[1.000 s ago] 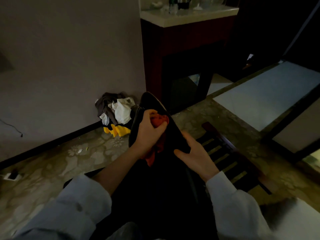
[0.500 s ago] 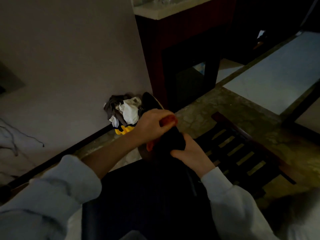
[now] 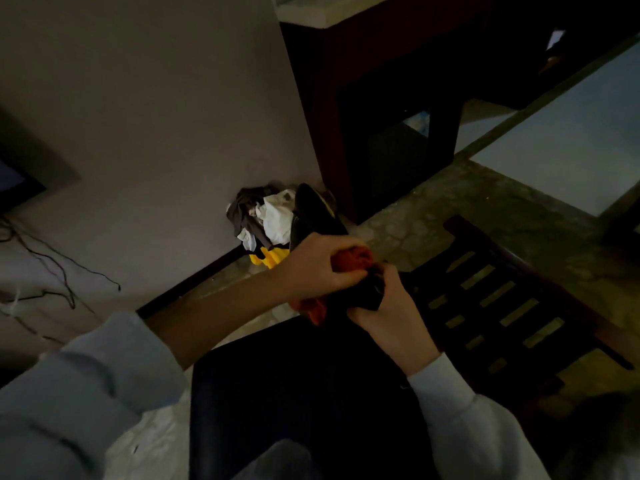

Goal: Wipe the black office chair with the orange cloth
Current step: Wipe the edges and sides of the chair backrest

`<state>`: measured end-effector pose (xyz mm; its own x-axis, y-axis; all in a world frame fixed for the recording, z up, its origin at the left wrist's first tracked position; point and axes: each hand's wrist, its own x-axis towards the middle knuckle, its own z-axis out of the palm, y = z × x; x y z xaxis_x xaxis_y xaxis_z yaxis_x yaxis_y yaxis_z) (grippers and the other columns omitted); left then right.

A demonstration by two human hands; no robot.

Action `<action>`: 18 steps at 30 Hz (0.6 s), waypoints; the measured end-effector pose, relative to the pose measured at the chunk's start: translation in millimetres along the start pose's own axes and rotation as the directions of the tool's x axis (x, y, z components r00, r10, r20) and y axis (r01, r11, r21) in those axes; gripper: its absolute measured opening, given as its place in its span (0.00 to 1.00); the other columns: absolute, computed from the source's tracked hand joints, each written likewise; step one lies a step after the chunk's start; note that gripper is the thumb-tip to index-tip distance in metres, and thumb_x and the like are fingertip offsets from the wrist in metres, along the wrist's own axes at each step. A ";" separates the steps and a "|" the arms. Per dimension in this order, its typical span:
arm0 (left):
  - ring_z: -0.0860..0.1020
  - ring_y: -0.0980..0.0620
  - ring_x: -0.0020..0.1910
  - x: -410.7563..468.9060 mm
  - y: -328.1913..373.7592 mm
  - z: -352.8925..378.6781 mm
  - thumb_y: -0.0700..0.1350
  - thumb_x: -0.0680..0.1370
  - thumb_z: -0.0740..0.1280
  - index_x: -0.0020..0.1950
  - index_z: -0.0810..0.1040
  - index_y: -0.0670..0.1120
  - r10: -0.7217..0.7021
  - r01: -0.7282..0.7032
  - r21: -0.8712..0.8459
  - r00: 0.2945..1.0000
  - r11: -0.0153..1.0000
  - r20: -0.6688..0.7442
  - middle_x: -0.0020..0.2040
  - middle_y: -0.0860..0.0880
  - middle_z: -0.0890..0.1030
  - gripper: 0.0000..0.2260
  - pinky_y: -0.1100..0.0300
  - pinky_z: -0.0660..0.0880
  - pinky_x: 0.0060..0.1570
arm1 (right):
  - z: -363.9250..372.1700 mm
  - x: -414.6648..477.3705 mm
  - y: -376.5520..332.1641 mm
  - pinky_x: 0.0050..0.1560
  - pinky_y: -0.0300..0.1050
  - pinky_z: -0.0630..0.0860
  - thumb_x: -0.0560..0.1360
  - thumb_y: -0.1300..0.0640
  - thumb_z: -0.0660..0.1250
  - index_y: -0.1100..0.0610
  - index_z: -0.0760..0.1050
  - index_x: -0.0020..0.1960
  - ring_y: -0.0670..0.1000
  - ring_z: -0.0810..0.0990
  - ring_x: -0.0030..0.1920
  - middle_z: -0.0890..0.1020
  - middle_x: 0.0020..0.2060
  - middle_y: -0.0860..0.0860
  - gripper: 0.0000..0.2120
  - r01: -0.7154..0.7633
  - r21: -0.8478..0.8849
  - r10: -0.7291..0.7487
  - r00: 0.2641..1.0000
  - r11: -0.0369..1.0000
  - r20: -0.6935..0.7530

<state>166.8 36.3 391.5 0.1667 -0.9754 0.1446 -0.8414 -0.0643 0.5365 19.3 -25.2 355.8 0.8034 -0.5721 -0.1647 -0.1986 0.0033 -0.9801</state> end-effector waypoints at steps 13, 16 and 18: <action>0.75 0.63 0.49 0.5 -22.0 14.8 0.52 0.72 0.66 0.56 0.79 0.43 -0.192 0.184 -0.058 0.918 0.981 -0.346 0.49 0.54 0.79 0.17 0.77 0.69 0.49 | -3.1 2.7 -4.3 0.36 0.31 0.70 0.74 0.62 0.67 0.54 0.62 0.61 0.41 0.74 0.42 0.74 0.44 0.44 0.20 0.013 -0.131 -0.005 0.998 0.991 0.059; 0.76 0.65 0.48 -7.6 -20.4 5.0 0.48 0.73 0.67 0.56 0.79 0.43 -0.161 0.147 -0.078 0.960 0.986 -0.229 0.49 0.55 0.79 0.14 0.76 0.70 0.49 | -6.8 16.2 -14.4 0.36 0.30 0.68 0.76 0.60 0.64 0.51 0.64 0.58 0.44 0.76 0.46 0.73 0.42 0.41 0.14 0.016 -0.154 -0.006 0.998 0.988 0.061; 0.74 0.67 0.46 -1.5 -24.3 -2.8 0.50 0.72 0.67 0.55 0.79 0.42 -0.182 0.166 -0.081 0.945 0.983 -0.271 0.48 0.55 0.79 0.16 0.78 0.68 0.47 | -9.8 30.6 -25.4 0.41 0.35 0.66 0.77 0.59 0.63 0.52 0.66 0.63 0.44 0.73 0.47 0.71 0.43 0.40 0.15 0.044 -0.183 -0.038 0.999 0.982 0.037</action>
<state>188.4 39.9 380.5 0.4500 -0.8531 0.2639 -0.7577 -0.2084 0.6184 43.4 -50.8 376.8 0.8304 -0.5414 -0.1318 -0.2627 -0.1718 -0.9495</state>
